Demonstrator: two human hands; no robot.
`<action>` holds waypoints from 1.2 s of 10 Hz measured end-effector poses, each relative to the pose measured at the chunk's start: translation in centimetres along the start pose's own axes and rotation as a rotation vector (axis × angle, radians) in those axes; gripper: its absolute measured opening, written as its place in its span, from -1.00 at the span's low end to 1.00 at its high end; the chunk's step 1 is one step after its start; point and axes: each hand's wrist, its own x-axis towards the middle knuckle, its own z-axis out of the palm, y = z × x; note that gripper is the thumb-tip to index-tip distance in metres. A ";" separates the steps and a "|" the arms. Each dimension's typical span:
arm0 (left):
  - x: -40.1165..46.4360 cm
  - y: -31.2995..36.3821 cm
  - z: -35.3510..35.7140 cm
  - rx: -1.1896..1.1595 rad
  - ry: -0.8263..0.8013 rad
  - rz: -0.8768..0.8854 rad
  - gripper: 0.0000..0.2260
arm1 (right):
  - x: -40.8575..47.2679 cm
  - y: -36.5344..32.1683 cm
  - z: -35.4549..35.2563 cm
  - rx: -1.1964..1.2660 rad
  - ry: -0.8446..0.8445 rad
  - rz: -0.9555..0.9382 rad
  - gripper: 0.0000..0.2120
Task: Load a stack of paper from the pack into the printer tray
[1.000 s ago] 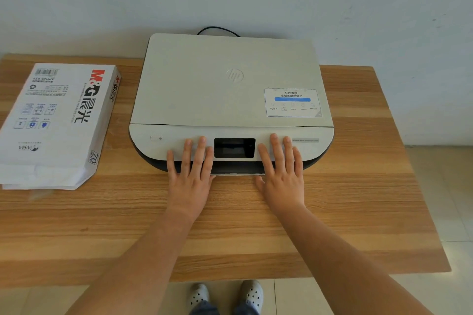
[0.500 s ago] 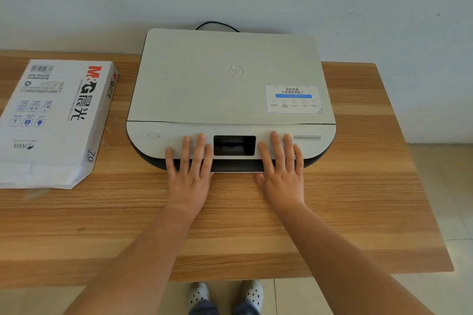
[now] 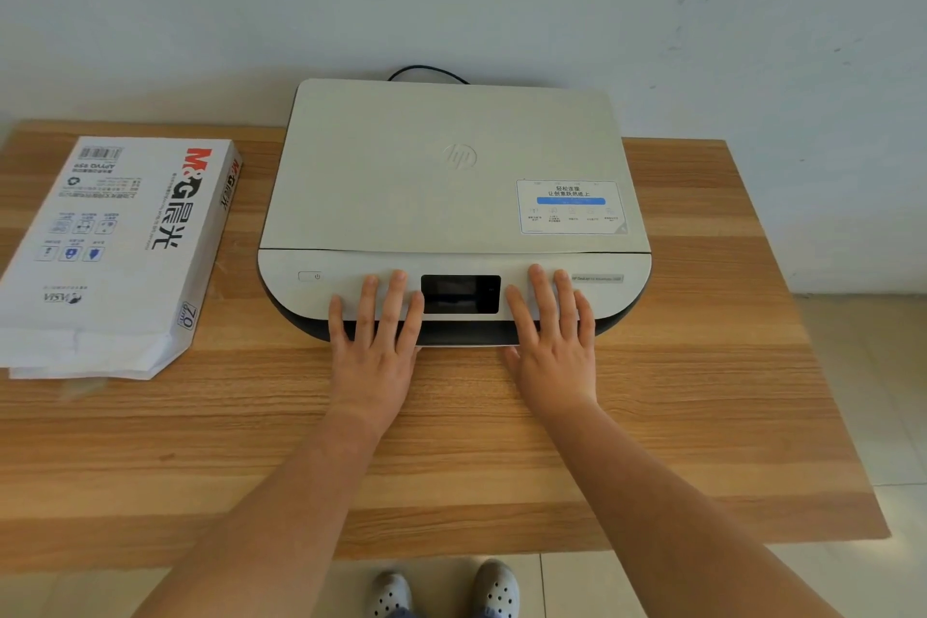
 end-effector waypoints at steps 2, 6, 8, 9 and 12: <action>0.0 0.0 0.0 0.025 -0.028 0.007 -0.22 | 0.0 0.1 0.3 -0.012 0.010 -0.012 -0.20; -0.4 0.3 -3.1 0.021 -0.113 -0.012 -0.21 | -0.7 -0.2 -2.1 0.035 -0.078 -0.012 -0.12; -0.5 0.0 -5.1 -0.035 -0.184 0.001 -0.31 | -1.2 0.3 -4.3 0.093 -0.110 -0.039 -0.30; 0.2 -0.5 -8.5 -0.036 -0.222 -0.054 -0.59 | -1.1 1.3 -7.4 0.152 -0.158 -0.014 -0.59; 5.3 -0.6 -22.2 -0.557 -0.488 -0.271 -0.50 | 0.7 4.7 -22.9 0.538 -0.212 0.172 -0.79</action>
